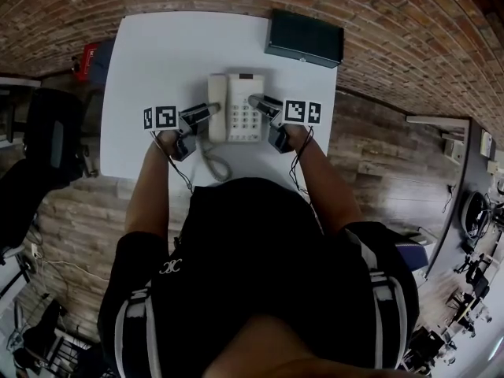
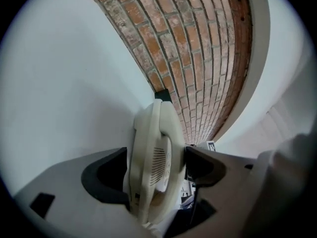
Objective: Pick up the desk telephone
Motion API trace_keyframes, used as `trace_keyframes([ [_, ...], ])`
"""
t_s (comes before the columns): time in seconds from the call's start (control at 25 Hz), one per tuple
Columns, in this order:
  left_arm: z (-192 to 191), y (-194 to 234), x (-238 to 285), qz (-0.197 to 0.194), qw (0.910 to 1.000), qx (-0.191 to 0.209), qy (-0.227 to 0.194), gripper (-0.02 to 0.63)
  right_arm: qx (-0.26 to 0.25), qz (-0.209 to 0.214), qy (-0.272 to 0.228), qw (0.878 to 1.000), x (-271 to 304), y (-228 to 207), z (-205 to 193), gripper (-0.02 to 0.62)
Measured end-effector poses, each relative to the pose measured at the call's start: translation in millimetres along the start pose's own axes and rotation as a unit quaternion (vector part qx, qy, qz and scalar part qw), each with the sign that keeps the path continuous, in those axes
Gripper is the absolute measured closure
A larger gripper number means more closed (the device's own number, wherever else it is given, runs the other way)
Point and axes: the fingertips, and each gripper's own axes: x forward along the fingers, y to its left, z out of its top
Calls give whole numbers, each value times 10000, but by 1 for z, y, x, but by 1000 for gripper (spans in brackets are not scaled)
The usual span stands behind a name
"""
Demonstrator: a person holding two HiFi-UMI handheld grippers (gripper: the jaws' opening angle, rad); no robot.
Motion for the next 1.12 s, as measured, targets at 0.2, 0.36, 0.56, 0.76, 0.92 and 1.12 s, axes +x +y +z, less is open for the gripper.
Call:
trace_keyframes([
  [0.2,-2,1,4,-294,9987,-167,380,255,328,197,236,9990,8,-1,-9,348],
  [0.36,-4,1,7,-437,9968,-316,584,255,378,258,337,9984,12,1,-9,348],
  [0.56,-5,-1,8,-416,9951,-285,854,256,333,111,446,9984,12,-1,-10,350],
  [0.76,-5,-4,9,-320,9951,-111,929,261,100,-62,423,9990,8,3,-8,350],
  [0.92,-8,-9,6,-343,9949,50,949,265,-80,-140,378,9992,4,9,-7,351],
  [1.12,-15,-20,3,-351,9950,199,916,270,-272,-133,382,9988,-5,18,-8,353],
])
